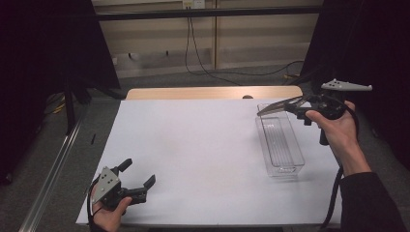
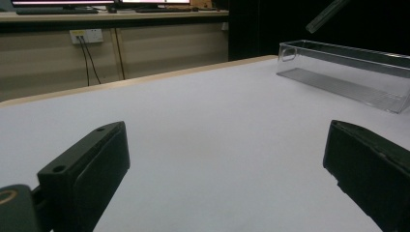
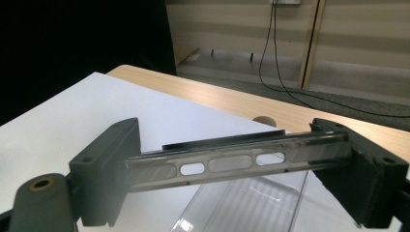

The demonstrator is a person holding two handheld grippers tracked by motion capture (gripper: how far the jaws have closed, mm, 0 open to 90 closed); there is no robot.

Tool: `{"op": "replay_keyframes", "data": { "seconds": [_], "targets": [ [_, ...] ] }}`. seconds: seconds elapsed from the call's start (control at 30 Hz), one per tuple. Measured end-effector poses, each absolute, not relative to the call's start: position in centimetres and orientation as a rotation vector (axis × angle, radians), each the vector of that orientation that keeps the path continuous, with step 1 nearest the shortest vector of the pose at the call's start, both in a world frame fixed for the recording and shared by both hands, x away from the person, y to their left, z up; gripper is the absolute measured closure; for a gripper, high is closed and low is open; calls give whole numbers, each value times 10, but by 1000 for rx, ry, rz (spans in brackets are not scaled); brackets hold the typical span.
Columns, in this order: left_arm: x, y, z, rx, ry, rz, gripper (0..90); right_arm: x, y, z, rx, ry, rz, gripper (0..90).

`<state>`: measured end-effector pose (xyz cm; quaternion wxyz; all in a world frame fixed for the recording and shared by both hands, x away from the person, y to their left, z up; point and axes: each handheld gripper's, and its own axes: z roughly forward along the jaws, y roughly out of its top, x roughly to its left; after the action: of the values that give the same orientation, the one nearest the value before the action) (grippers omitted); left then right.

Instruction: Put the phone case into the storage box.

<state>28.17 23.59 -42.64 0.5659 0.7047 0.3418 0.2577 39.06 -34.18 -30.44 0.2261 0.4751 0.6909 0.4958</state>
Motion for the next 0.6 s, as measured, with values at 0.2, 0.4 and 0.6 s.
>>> {"op": "replay_keyframes", "data": {
  "seconds": [0.2, 0.4, 0.6],
  "targets": [
    [281, 235, -426, 1655, 800, 604, 26, 395, -344, -304, 1339, 1883, 1325, 124],
    [281, 235, -426, 1648, 806, 605, 26, 398, -346, -307, 1360, 1871, 1285, 124],
    [280, 237, -425, 1635, 828, 635, 39, 404, -348, -314, 1390, 1888, 1223, 123]
  ]
}}
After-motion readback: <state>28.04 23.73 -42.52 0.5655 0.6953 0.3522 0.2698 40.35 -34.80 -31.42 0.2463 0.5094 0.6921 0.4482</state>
